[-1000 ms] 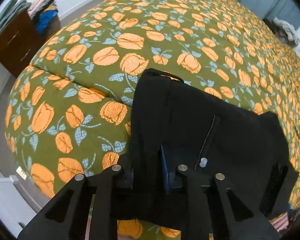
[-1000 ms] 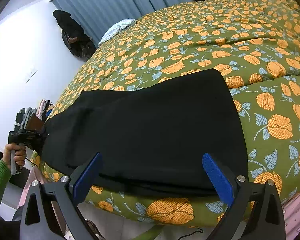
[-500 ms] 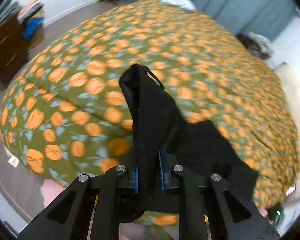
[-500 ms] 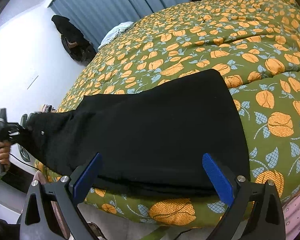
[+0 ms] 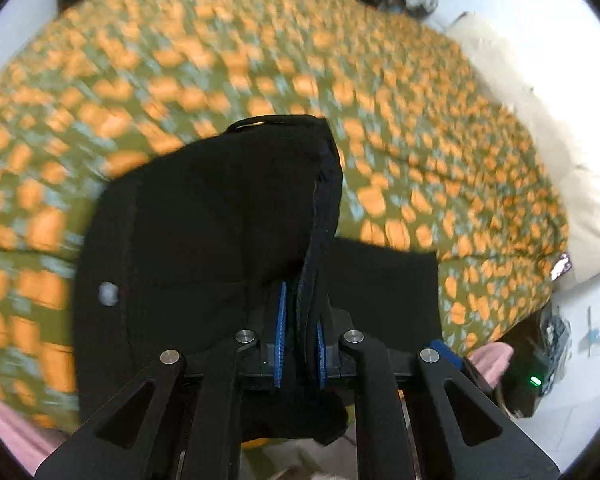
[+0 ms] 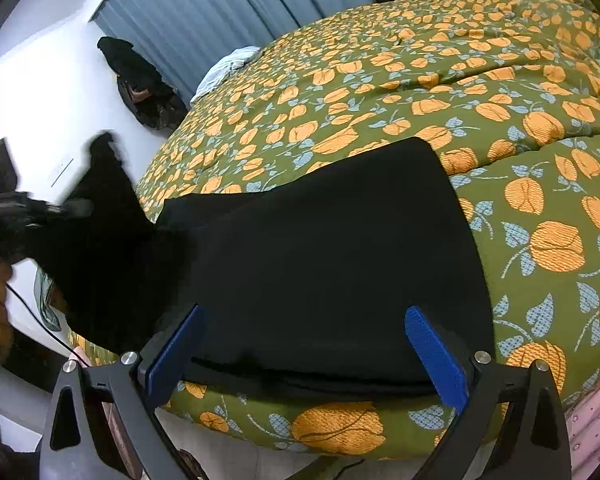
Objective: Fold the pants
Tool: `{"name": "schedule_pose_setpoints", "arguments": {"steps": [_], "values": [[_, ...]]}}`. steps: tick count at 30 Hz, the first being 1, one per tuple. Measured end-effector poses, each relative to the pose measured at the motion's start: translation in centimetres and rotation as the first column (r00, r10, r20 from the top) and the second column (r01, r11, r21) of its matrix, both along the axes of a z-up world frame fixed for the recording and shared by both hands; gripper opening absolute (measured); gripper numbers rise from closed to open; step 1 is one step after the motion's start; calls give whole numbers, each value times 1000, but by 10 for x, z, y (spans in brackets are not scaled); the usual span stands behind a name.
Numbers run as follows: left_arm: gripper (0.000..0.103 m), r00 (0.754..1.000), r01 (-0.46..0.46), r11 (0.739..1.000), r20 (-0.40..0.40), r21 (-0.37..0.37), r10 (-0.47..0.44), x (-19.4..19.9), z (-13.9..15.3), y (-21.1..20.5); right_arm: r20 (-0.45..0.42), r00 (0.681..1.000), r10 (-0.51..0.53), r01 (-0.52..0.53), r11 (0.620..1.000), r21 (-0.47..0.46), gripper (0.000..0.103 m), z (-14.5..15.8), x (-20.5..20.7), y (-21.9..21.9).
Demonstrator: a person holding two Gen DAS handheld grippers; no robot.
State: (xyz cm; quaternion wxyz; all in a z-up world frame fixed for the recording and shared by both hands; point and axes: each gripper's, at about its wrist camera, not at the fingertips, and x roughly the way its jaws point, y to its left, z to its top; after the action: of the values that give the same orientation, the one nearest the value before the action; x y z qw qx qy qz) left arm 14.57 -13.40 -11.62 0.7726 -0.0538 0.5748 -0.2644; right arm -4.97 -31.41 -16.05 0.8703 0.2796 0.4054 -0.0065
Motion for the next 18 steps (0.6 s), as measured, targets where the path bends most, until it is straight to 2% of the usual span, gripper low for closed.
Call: {"name": "schedule_pose_setpoints", "arguments": {"steps": [1, 3, 4, 5, 6, 7, 8, 9, 10, 11, 13, 14, 16, 18], "values": [[12, 999, 13, 1000, -40, 6, -12, 1, -20, -16, 1, 1000, -7, 7, 1000, 3, 100, 0, -1, -2], [15, 997, 66, 994, -49, 92, -62, -6, -44, -45, 4, 999, -32, 32, 999, 14, 100, 1, -5, -8], [15, 995, 93, 987, -43, 129, -89, -16, -42, -56, 8, 999, -44, 43, 999, 19, 99, 1, -7, -11], [16, 993, 120, 983, -27, 136, -117, -26, -36, -62, 15, 998, -64, 63, 998, 25, 99, 2, -11, -15], [17, 987, 157, 981, 14, 113, -159, -39, -19, -65, 18, 997, -79, 78, 997, 29, 99, 2, -14, -19], [27, 982, 182, 979, 43, 89, -187, -49, -5, -66, 21, 995, -95, 95, 995, 36, 99, 2, -17, -23], [44, 972, 212, 976, 89, 47, -216, -59, 19, -61, 23, 993, -115, 114, 992, 46, 100, 2, -20, -27], [53, 969, 213, 977, 124, 18, -214, -63, 35, -54, 20, 990, -141, 139, 988, 60, 100, 0, -23, -32], [68, 965, 198, 980, 179, -20, -192, -67, 57, -40, 16, 988, -153, 151, 986, 65, 100, -2, -23, -36], [74, 960, 174, 984, 228, -46, -159, -68, 74, -25, 10, 985, -174, 172, 982, 71, 100, -4, -23, -41], [75, 949, 102, 993, 305, -61, -79, -61, 99, 9, 9, 982, -190, 189, 979, 77, 100, -4, -23, -44], [74, 943, 43, 998, 331, -38, -28, -55, 104, 27, 15, 981, -194, 192, 978, 80, 100, -3, -23, -45], [73, 935, -56, 998, 352, 12, 48, -45, 98, 55, 39, 984, -176, 172, 982, 79, 100, 3, -21, -42], [58, 934, -148, 985, 341, 87, 111, -37, 79, 81, 73, 989, -129, 124, 990, 73, 100, 10, -18, -33]]}}
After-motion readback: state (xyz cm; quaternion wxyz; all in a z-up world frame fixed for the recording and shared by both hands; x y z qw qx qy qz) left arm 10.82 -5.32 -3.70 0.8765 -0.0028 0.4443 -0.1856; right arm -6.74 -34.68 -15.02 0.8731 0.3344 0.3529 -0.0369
